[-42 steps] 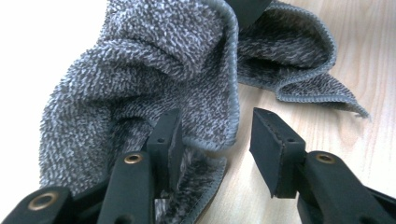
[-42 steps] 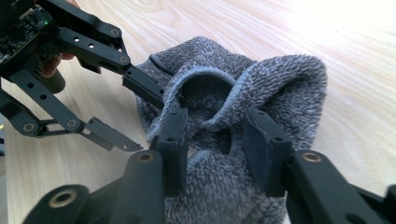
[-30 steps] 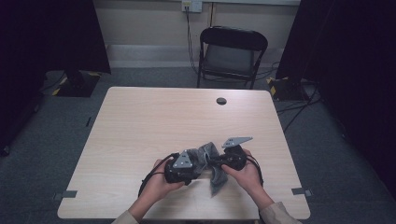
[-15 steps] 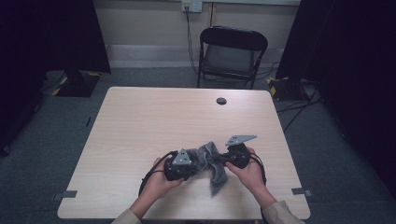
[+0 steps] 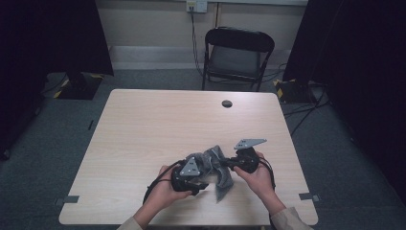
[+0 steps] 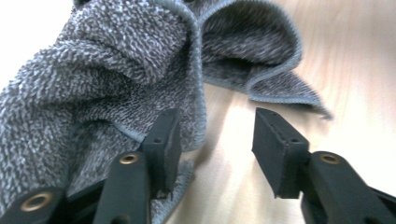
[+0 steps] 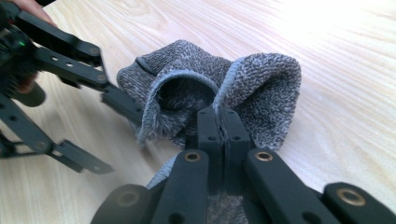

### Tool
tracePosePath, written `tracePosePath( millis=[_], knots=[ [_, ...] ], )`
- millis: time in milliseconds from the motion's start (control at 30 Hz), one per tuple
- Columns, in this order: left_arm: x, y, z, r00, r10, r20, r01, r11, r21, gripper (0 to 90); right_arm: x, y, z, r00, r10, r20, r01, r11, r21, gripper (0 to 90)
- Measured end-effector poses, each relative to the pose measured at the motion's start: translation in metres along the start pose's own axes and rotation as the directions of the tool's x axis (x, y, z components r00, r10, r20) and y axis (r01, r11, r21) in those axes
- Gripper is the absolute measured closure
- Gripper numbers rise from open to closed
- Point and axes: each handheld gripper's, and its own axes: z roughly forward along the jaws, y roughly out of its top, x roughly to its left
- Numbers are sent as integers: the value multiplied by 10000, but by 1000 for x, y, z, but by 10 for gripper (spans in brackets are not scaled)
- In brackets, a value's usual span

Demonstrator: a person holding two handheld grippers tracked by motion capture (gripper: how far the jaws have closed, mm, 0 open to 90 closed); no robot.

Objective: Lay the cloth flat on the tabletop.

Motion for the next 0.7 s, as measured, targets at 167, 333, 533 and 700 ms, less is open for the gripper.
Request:
tracePosePath(
  millis=[167, 333, 533, 700],
  knots=[
    [7, -6, 4, 9999, -52, -155, 53, 9999, 86, 592, -1, -2, 1, 9999, 79, -67, -79, 10000, 35, 890],
    [12, -7, 1, 9976, -692, 47, 693, 9975, -149, 788, -3, -4, 0, 9999, 160, -62, -160, 9999, 46, 891],
    [17, -5, -11, 9894, -1451, -3, 1451, 9894, -49, 900, -5, -3, -1, 9997, 205, -99, -204, 9998, 90, 891],
    [22, -5, -23, 9863, -1649, 22, 1649, 9860, -241, 900, -9, -6, -5, 9992, 382, -95, -382, 9992, 83, 892]
  ],
)
